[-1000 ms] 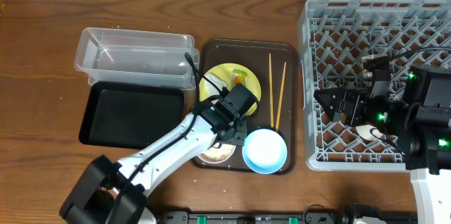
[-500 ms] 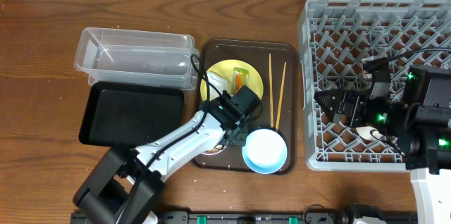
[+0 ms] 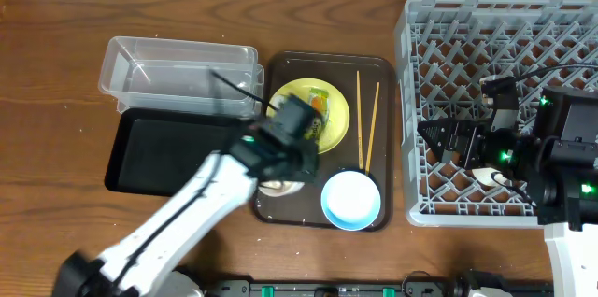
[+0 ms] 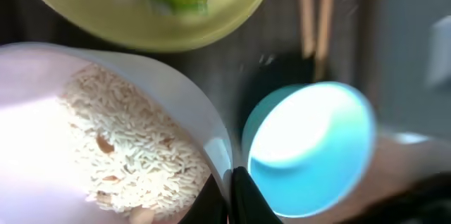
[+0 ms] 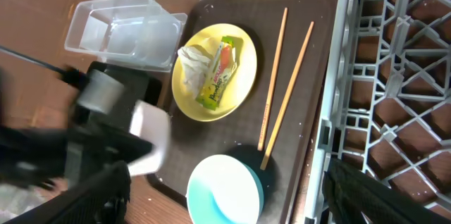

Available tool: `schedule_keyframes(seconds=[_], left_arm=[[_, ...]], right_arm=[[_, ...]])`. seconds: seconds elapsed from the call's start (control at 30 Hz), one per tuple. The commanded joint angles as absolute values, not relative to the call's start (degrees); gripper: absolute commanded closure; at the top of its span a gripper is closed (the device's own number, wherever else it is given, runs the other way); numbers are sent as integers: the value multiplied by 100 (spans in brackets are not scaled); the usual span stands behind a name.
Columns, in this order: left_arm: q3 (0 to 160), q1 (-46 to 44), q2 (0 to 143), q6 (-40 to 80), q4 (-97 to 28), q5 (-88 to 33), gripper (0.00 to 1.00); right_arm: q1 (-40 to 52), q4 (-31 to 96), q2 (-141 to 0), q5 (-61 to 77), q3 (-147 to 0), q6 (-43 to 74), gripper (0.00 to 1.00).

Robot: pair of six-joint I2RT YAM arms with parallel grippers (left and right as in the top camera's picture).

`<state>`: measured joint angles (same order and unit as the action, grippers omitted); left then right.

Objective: Sort waste into correct bins and load items into the dishwasher rack
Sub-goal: 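Carry the pink bowl left over the black tray, then tip the pink bowl to pour rice onto the black tray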

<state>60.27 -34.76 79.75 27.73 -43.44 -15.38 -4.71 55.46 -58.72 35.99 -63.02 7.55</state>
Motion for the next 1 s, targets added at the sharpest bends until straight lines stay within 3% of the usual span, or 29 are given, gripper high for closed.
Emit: schedule_keyframes(seconds=[0.0,0.33,0.5,0.7,0.9,0.97], left_arm=[[6173,-2571,7548,2165,-4495,-2679,94],[5734,1015,7863,-287,-5376,-6534,94],[5371,2093,8613,-1232,-5502,-8182,94],[5325,2738,9275,-1302,-5478,-9015,94],[5325,3087,9288,-1236,-5472,-9011,94],[5325,3135,9303,-1129,-5100,-8493,94]], right_arm=[[-368,5553,-5885,3581,-6396,676,14],[-366,5553,-5885,3581,-6396,676,14],[-368,5553,-5883,3583,-6396,679,14],[-368,5671,-5883,3581,-6396,676,15],[-368,5695,-5883,3581,-6396,676,14],[-368,5695,-5883,3581,-6396,676,15]])
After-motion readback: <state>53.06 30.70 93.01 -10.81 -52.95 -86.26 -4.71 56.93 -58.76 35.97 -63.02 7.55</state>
